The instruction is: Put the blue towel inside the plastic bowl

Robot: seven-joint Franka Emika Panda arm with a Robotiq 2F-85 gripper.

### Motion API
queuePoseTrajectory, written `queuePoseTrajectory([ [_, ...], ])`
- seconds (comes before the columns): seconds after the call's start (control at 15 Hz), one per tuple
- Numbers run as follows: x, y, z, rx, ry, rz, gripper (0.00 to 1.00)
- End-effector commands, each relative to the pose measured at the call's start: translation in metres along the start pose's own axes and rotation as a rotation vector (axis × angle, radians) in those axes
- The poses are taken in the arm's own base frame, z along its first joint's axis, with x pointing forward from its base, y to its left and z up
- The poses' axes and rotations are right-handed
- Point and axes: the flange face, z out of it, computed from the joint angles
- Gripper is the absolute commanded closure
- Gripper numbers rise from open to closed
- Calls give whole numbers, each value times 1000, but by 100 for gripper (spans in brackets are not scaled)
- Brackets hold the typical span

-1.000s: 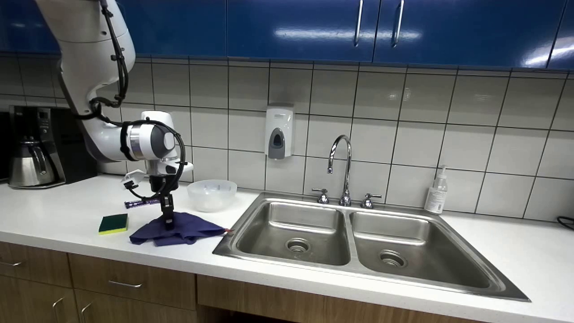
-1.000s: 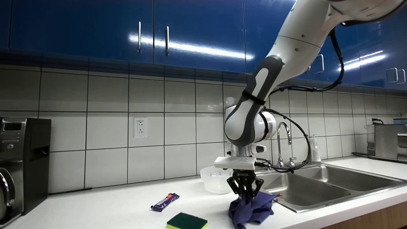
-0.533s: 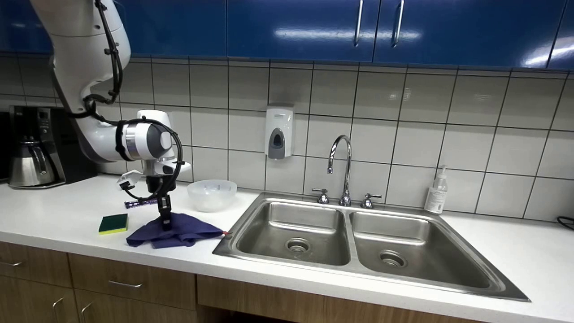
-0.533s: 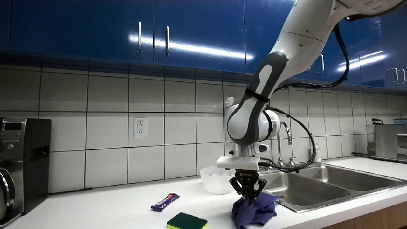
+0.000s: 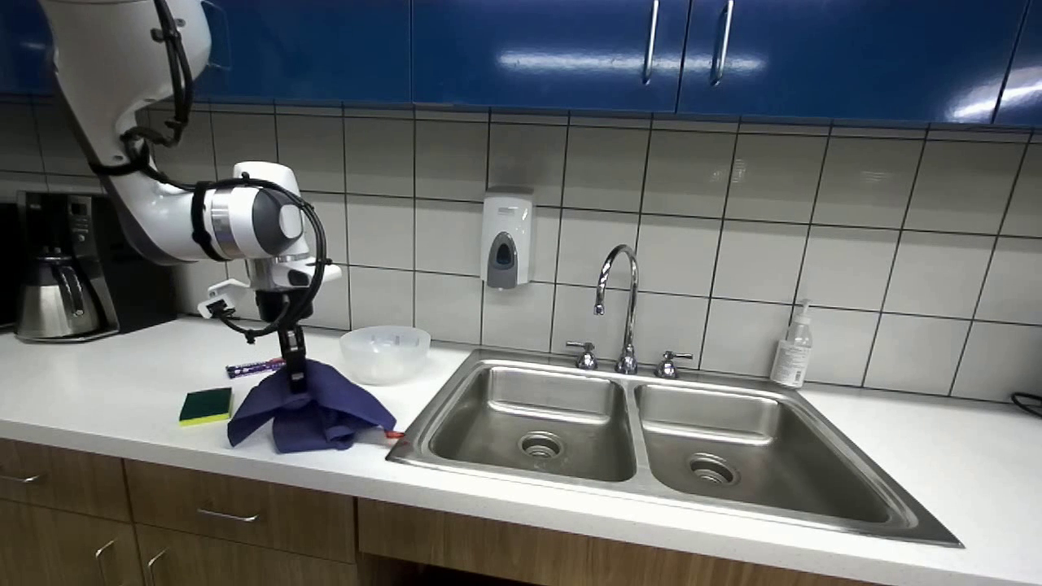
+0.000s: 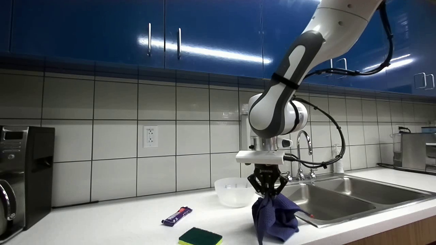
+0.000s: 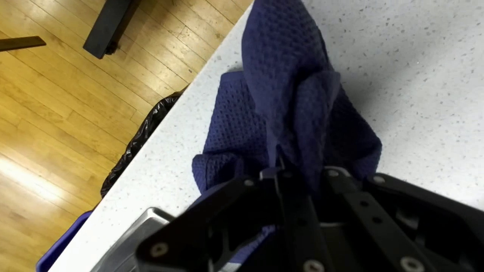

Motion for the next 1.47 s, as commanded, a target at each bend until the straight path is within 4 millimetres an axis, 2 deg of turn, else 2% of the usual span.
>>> queuePoseTrajectory([
  [0.0, -2, 13, -33, -6, 20, -46, 98],
  [0.33, 6, 11, -61, 12, 25, -86, 98],
  [0.73, 24, 12, -77, 50, 27, -193, 98],
  [0.93, 38, 17, -90, 81, 39, -249, 98],
  [1.4, 82, 32, -143, 222, 8, -428, 98],
])
